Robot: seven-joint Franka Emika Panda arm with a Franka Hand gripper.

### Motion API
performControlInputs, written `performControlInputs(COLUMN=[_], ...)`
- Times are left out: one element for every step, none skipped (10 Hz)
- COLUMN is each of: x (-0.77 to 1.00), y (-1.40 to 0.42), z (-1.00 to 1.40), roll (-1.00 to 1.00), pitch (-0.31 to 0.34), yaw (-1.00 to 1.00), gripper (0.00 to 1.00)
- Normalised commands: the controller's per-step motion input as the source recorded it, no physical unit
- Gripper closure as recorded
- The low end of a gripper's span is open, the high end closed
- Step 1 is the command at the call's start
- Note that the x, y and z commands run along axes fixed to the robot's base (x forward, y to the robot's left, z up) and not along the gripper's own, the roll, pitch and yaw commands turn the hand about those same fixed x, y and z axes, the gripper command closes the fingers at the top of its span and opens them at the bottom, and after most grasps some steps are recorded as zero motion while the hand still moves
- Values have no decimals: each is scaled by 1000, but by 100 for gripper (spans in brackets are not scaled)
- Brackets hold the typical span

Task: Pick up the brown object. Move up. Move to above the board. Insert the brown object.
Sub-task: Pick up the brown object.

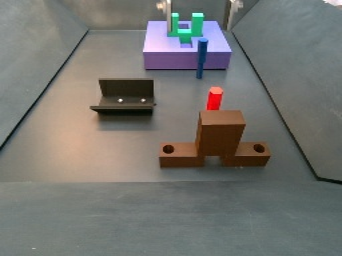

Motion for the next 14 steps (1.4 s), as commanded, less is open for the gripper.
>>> performControlInputs(x=[0, -11, -126, -123, -131, -140, -137, -89, -9, -109, -100, -74, -51, 0], y=[66, 511, 763, 763, 760, 774, 777, 691, 614, 543, 434, 274, 134, 0], z=[0, -111, -137, -129, -131, -194, -283, -329, -391, -411, -380, -300, -266, -229], roll=[0, -116, -171, -174, -181, -169, -146, -130, -60, -36, -40, 0, -4, 0], pitch=[0, -7, -51, -57, -59, -76, -106, -121, -67, -94, -76, -37, -23, -4], yaw=[0, -9, -91, -94, -89, -80, -63, -17, 0, -54, -157, -166, -83, -31], gripper=[0, 0, 0, 0, 0, 0, 0, 0, 0, 0, 0, 0, 0, 0])
